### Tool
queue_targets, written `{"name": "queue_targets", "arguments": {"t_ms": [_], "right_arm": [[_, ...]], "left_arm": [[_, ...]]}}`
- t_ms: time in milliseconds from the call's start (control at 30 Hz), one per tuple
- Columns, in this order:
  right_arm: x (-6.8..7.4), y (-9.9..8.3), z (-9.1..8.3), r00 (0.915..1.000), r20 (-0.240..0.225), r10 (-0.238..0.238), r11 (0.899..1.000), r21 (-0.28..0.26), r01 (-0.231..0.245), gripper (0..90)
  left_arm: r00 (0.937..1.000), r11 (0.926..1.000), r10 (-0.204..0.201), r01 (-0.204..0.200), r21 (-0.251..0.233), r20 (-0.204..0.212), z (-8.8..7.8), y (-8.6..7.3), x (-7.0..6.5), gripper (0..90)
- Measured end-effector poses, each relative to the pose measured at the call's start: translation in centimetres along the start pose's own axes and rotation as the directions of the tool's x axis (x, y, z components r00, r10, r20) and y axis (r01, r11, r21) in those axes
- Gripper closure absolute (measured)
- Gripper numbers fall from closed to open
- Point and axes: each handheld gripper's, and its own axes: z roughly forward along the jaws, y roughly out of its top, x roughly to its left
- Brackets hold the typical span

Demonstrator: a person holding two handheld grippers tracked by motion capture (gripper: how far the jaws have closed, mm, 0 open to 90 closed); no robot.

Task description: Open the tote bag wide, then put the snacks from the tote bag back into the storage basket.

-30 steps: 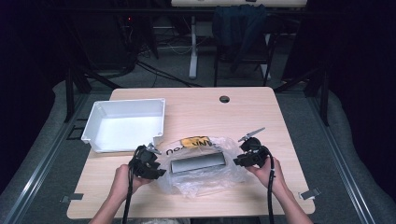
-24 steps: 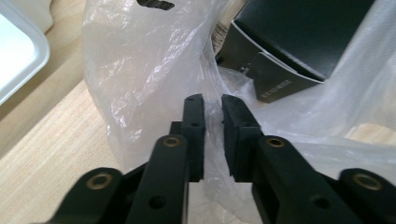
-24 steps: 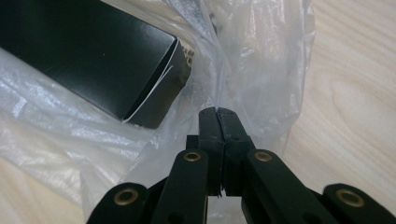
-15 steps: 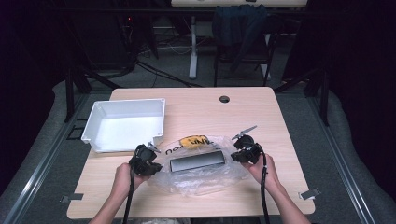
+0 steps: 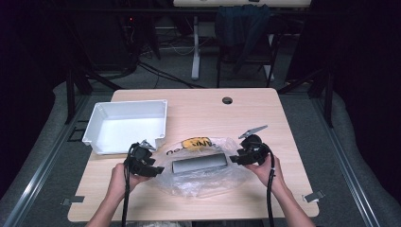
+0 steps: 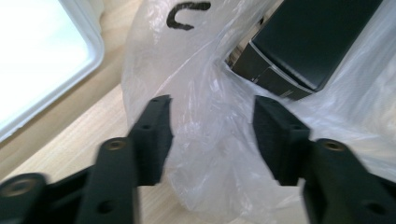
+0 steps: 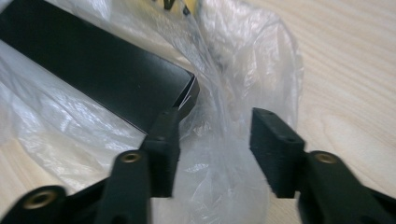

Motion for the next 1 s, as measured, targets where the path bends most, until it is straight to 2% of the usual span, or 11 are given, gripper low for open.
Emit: {"name": "queue_targets", "arguments": {"t_ms": [100, 267, 333, 367, 467, 600, 700, 800, 900, 1000], "right_arm": [[0.0, 0.0, -0.9, 0.9998, -0.021, 0.002, 1.0, -0.03, -0.003, 36.6], [-0.4, -0.2, -2.3, 0.9981, -0.061, -0.01, 0.998, -0.068, 0.006, 23.1], [-0.5, -0.2, -2.8, 0.9988, -0.048, -0.013, 0.998, -0.066, 0.009, 16.8], [-0.6, -0.3, -3.1, 0.999, -0.042, -0.013, 0.997, -0.078, 0.009, 16.1], [-0.8, -0.6, -4.1, 0.9998, -0.008, -0.019, 0.998, -0.06, 0.019, 11.5], [-1.2, -1.4, -5.0, 0.9987, 0.036, -0.035, 0.998, -0.054, 0.037, 7.5], [-1.6, -2.1, -5.4, 0.9985, 0.042, -0.034, 0.998, -0.055, 0.036, 5.2], [-1.9, -2.8, -5.5, 0.9982, 0.051, -0.031, 0.998, -0.044, 0.033, 4.4], [-2.4, -3.7, -5.9, 0.9991, 0.04, -0.014, 0.999, -0.034, 0.015, 3.8], [-2.8, -4.6, -6.0, 0.9987, 0.048, -0.017, 0.999, -0.026, 0.018, 3.3]], "left_arm": [[1.0, 0.9996, -0.001, 0.001, -0.027, 0.009, -0.7, 0.0, 0.0, 35.9], [0.9999, 0.9977, -0.012, 0.011, -0.066, -0.005, -1.5, -0.1, 0.6, 27.7], [0.9997, 0.9966, -0.023, 0.022, -0.08, -0.01, -1.8, -0.1, 0.8, 24.4], [0.9997, 0.9959, -0.021, 0.02, -0.089, -0.014, -2.0, -0.1, 0.8, 23.2], [0.9995, 0.9945, -0.024, 0.022, -0.103, -0.02, -2.4, 0.0, 0.9, 19.6], [0.9997, 0.9956, -0.008, 0.006, -0.094, -0.024, -2.5, 0.3, 0.7, 16.5], [0.9998, 0.9952, -0.002, 0.001, -0.098, -0.019, -2.7, 0.7, 0.4, 15.6], [0.9992, 0.994, 0.027, -0.03, -0.105, -0.03, -3.1, 1.4, -0.1, 15.3], [0.9981, 0.9915, 0.056, -0.059, -0.116, -0.028, -3.8, 2.2, -0.6, 15.3], [0.9962, 0.9897, 0.084, -0.086, -0.114, -0.022, -4.1, 3.2, -0.9, 15.5]]}}
